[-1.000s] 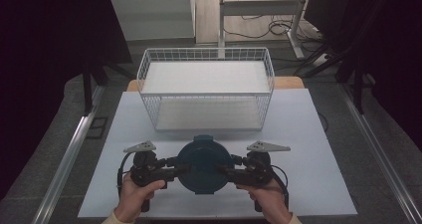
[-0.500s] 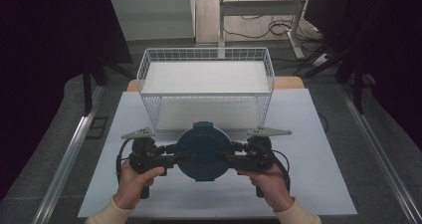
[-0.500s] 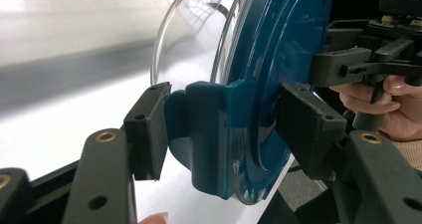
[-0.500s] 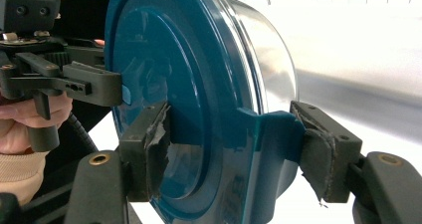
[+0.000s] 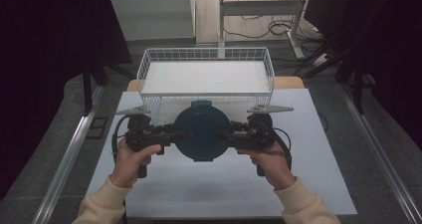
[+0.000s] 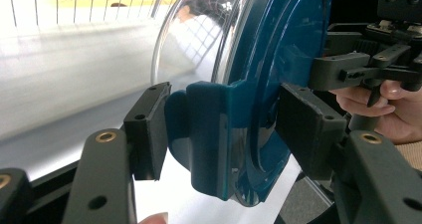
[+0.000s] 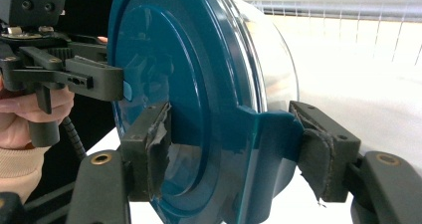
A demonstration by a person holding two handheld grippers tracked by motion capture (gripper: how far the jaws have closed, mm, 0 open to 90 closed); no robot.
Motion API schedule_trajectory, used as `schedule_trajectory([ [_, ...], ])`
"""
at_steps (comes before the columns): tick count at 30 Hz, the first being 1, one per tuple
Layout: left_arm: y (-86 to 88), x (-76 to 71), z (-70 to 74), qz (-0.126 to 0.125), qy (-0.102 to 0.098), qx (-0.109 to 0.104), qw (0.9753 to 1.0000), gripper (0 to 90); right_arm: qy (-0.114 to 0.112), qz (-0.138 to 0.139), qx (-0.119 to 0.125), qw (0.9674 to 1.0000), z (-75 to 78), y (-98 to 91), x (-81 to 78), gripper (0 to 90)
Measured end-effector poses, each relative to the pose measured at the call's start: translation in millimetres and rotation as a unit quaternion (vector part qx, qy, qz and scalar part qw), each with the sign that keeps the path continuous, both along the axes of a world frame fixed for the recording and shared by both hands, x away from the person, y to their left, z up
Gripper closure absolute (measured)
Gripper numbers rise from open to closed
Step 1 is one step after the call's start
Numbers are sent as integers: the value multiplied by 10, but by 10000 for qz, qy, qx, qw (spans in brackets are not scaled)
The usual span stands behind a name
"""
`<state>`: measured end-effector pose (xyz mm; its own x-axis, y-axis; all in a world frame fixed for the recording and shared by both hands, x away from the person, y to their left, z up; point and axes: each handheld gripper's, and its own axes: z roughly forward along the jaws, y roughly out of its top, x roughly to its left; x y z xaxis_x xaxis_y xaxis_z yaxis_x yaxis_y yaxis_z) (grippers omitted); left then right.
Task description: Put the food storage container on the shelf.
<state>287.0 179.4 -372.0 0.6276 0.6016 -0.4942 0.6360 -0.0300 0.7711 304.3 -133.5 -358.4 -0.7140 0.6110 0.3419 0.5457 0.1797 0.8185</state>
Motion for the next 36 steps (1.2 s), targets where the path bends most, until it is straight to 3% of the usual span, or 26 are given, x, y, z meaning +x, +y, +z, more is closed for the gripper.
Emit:
schedule_trajectory([
  [15, 107, 333, 369, 12, -129, -47, 9999, 407, -219, 78, -8, 9997, 393, 85, 335, 359],
  [26, 211, 618, 654, 99, -205, -159, 9996, 411, -230, 114, -41, 9997, 714, 191, 648, 360],
  [36, 162, 932, 831, 111, -158, -152, 9997, 412, -157, 129, -32, 9998, 901, 156, 968, 360],
])
